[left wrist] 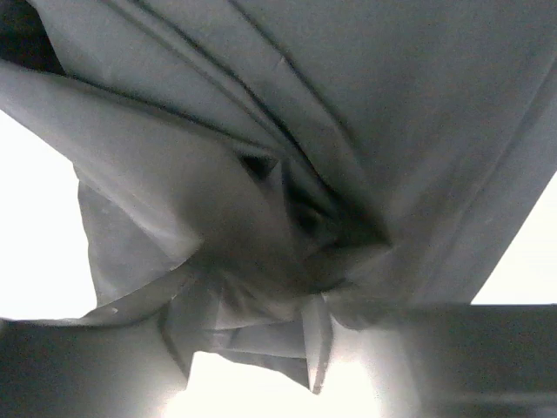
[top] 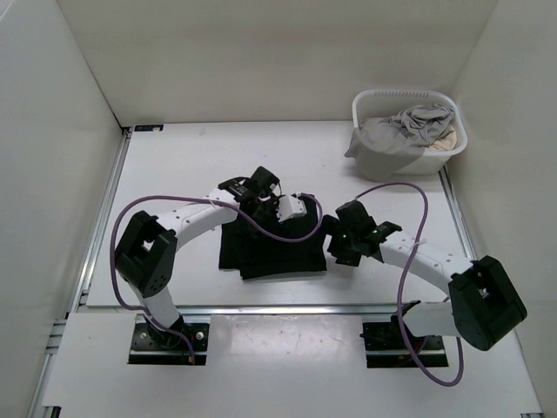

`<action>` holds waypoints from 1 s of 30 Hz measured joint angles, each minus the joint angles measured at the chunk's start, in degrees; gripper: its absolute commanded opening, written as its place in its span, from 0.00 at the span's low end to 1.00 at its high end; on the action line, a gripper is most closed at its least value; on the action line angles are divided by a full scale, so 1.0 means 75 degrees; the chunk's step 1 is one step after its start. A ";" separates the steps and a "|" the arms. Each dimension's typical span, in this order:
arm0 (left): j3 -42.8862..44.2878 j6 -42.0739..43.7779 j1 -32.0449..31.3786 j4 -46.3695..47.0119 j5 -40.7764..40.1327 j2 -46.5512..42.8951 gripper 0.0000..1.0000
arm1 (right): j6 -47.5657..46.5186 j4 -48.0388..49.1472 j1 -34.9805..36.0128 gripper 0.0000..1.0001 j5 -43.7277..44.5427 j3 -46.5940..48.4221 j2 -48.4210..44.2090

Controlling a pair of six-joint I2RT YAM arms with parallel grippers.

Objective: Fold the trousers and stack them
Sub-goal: Fold the trousers

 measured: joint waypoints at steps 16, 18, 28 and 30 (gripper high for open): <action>0.2264 -0.1489 0.1311 0.0032 -0.0493 0.0705 0.14 | 0.0379 0.2704 0.0003 0.03 -0.1329 -0.0912 0.1300; 0.2652 -0.1749 0.1821 0.0055 -0.0472 0.0970 0.14 | 0.0376 0.2798 0.0012 0.03 -0.1358 -0.0956 0.1288; 0.3459 -0.2358 0.2804 -0.0705 -0.0583 0.3424 0.78 | -0.0131 0.2305 0.0198 0.75 -0.1510 -0.0396 0.1411; 0.3605 -0.2428 0.2920 -0.0883 -0.0574 0.3503 0.80 | -0.0332 0.2116 0.0221 0.84 -0.1463 -0.0128 0.1300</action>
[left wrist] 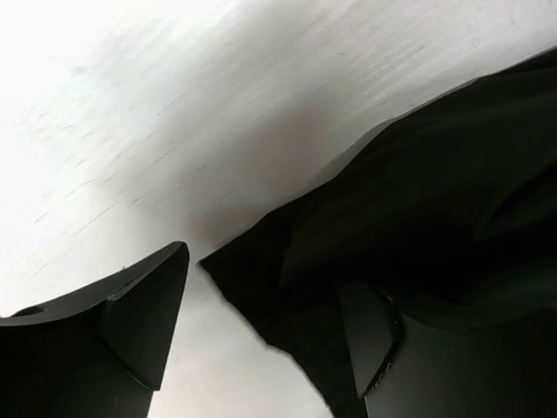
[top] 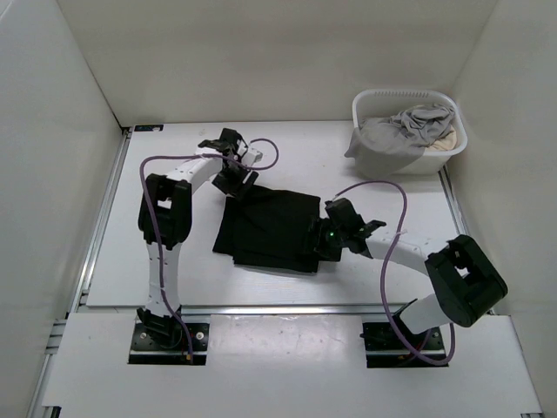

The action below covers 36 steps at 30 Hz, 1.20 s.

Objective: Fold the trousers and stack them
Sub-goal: Fold the trousers

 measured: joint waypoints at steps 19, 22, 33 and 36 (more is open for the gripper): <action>-0.1973 -0.0181 0.2885 -0.0714 -0.1049 -0.5088 1.00 | -0.1877 -0.6618 -0.2923 0.99 0.2798 0.5514 -0.1413; -0.3110 -0.0393 0.3506 -0.0903 -0.1070 -0.5196 1.00 | -0.2133 -0.7426 -0.3436 0.99 0.3139 0.5945 -0.1480; -0.4258 -0.1070 0.4526 -0.1311 -0.1195 -0.5799 1.00 | -0.2617 -0.8358 -0.4546 0.99 0.3051 0.6187 -0.1647; -0.4249 -0.1137 0.4558 -0.1294 -0.1198 -0.6067 1.00 | -0.2667 -0.8393 -0.4546 0.99 0.2964 0.6132 -0.1652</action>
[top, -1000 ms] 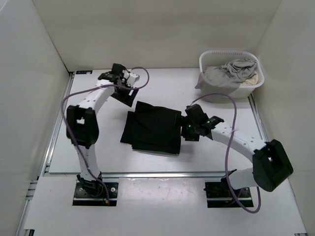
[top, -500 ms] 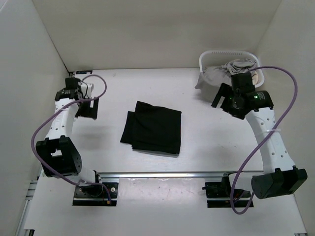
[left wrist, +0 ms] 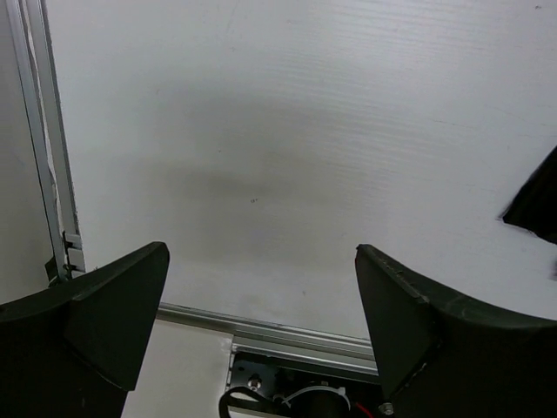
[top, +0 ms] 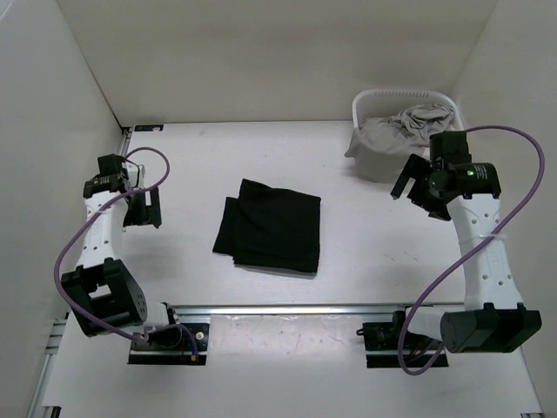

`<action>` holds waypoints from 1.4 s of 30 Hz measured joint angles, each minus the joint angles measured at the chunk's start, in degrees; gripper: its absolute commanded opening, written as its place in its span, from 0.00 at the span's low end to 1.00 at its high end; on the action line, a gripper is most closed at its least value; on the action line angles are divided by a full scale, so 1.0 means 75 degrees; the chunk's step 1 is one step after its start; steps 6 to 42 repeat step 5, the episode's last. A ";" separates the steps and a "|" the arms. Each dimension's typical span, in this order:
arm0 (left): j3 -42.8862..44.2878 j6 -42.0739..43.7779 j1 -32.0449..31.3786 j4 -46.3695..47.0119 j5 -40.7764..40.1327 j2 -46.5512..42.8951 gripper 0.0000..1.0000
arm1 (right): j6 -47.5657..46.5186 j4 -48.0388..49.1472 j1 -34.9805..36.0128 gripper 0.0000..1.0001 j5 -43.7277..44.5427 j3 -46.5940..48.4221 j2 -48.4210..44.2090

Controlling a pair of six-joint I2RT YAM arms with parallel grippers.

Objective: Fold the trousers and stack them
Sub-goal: Fold the trousers

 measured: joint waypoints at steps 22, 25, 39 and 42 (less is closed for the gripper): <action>0.0003 -0.0032 -0.0006 0.0006 0.0012 -0.0181 1.00 | -0.0076 -0.0009 0.0000 0.99 -0.0085 -0.0119 -0.0093; 0.0003 -0.0032 -0.0006 0.0006 0.0012 -0.0181 1.00 | -0.0076 -0.0009 0.0000 0.99 -0.0085 -0.0119 -0.0093; 0.0003 -0.0032 -0.0006 0.0006 0.0012 -0.0181 1.00 | -0.0076 -0.0009 0.0000 0.99 -0.0085 -0.0119 -0.0093; 0.0003 -0.0032 -0.0006 0.0006 0.0012 -0.0181 1.00 | -0.0076 -0.0009 0.0000 0.99 -0.0085 -0.0119 -0.0093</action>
